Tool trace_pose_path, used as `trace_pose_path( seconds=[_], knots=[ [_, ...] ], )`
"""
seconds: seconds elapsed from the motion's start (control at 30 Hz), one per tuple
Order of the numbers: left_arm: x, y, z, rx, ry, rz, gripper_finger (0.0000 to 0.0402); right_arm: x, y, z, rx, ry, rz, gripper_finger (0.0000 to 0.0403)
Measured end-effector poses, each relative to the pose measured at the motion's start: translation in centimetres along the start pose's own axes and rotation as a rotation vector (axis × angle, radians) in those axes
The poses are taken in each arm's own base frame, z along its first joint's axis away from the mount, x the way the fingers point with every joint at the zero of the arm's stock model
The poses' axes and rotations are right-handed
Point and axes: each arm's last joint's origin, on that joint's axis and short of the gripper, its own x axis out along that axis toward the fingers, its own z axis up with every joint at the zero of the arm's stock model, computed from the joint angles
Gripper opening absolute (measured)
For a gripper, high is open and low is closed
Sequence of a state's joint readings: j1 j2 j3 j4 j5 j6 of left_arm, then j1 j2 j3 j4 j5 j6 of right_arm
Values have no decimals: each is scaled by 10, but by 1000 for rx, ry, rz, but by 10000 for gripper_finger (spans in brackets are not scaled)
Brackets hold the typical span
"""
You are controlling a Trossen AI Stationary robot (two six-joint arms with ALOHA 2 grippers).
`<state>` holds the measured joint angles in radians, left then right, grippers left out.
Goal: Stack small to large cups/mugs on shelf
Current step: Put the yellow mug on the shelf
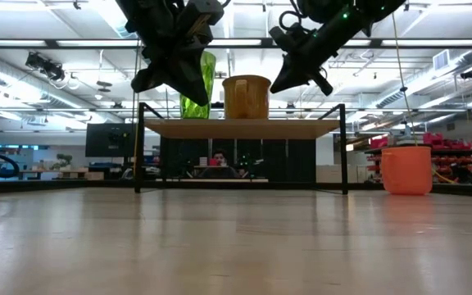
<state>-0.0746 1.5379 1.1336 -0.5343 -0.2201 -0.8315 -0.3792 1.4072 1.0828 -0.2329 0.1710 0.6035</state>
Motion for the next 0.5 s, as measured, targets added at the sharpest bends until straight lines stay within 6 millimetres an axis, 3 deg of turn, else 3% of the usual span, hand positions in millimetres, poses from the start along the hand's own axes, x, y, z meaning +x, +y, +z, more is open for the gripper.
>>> trace_pose_path(
  seconds=[0.5],
  knots=[
    [0,1,2,-23,-7,-3,14,9,-8,9,17,-21,40,0]
  ],
)
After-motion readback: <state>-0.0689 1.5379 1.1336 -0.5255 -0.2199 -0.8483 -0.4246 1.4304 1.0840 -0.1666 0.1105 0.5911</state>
